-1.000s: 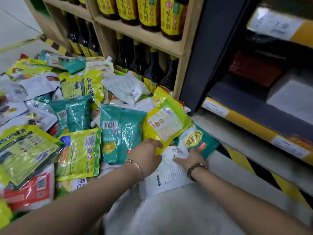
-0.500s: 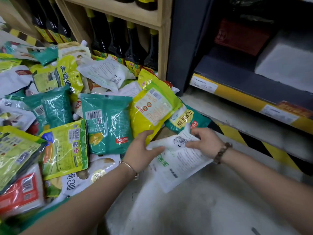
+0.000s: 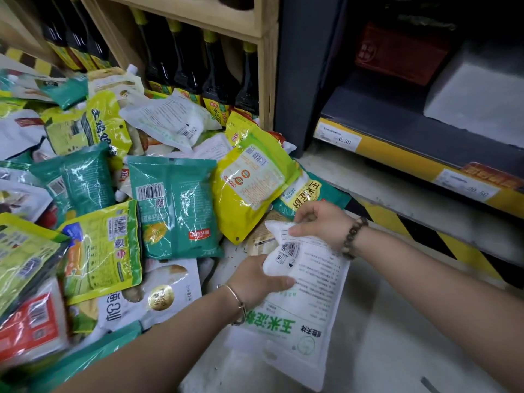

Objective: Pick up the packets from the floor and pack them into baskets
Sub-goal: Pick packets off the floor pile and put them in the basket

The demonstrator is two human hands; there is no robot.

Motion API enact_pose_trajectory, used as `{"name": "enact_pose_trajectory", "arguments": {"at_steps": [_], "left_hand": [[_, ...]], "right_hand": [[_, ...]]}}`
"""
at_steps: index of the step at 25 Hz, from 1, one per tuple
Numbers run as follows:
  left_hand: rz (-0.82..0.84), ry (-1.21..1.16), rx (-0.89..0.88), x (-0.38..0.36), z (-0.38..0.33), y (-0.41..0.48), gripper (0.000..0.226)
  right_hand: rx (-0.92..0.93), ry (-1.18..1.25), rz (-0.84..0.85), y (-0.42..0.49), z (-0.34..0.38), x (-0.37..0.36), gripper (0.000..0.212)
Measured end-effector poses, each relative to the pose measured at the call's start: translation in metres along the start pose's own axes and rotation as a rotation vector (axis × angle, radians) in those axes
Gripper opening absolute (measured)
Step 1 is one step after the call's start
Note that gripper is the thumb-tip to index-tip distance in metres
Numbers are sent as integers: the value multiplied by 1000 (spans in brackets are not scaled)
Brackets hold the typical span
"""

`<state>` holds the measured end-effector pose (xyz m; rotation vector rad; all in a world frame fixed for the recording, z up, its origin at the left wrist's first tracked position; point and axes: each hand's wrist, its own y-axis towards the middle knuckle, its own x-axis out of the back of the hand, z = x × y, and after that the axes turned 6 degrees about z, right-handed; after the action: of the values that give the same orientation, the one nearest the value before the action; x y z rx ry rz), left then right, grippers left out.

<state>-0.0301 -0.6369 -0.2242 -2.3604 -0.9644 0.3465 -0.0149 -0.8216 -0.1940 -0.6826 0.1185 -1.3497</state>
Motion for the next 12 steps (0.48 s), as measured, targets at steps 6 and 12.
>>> {"name": "enact_pose_trajectory", "arguments": {"at_steps": [6,12], "left_hand": [[-139,-86,12,15,8,18,22],[-321,-268,45,25,22,27,16]], "right_hand": [[48,16,-135,47,-13,4,14],[-210,-332,-458,116,-38,60,72]]}}
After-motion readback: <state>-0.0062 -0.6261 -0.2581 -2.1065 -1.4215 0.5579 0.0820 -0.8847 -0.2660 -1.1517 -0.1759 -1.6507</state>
